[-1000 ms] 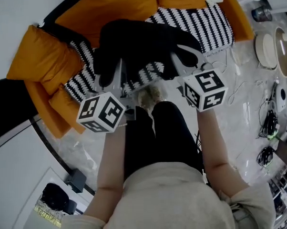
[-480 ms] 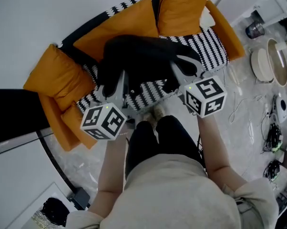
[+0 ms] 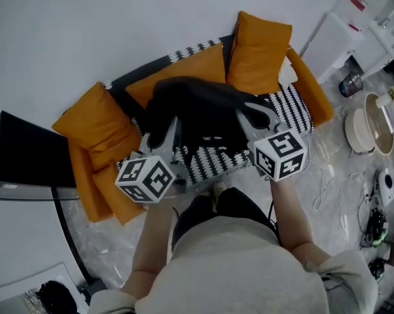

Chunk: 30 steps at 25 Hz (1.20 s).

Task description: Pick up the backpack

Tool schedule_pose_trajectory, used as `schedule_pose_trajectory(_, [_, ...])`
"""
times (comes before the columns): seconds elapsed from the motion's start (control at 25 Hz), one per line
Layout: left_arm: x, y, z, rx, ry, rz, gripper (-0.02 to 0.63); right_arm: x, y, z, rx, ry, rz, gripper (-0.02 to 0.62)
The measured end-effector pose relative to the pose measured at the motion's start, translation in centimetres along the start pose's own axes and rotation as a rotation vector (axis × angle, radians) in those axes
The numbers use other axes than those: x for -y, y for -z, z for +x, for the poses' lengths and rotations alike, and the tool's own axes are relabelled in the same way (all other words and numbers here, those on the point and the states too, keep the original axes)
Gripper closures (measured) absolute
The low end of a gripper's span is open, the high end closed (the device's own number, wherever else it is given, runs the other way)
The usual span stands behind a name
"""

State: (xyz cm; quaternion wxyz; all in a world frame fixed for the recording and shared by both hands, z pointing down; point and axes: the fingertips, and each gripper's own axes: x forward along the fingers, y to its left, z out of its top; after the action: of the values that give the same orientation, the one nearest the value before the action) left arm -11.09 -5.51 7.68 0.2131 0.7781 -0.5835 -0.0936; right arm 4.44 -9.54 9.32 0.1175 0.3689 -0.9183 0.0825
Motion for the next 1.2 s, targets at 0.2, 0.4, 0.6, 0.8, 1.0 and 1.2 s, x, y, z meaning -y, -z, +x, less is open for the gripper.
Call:
schedule_pose_trajectory(0.2, [0.5,-2.7,-1.2,0.065,-0.007,0.03,0.531,-1.1,-2.6,-0.3,0.052,-0.03,-0.038,0.578])
schedule_pose_trajectory(0.4, [0.8,-5.0,-2.1,0.126,-0.018,0.049,0.529,-2.1,-4.5,-0.6,0.097,-0.051,-0.065,0.578])
schedule_pose_trajectory(0.6, [1.5,-6.1,-2.3,0.145,-0.022,0.067,0.529,-2.1,-5.2,-1.1,0.126,-0.049,-0.086,0.578])
schedule_pose_trajectory(0.8, [1.2,-6.9,-2.0,0.151,-0.04,0.075,0.529,-2.2,-5.6,-0.6,0.132,-0.049,-0.088,0.578])
schedule_pose_trajectory(1.0, [1.1,-6.9,-1.8,0.154,-0.037,0.074,0.529,-2.0,-5.6,-0.5,0.136,-0.047,-0.101,0.578])
schedule_pose_trajectory(1.2, [1.1,-6.7,-0.9,0.146,-0.03,0.078,0.53,-1.4,-5.4,-0.2,0.134,-0.037,-0.112,0.578])
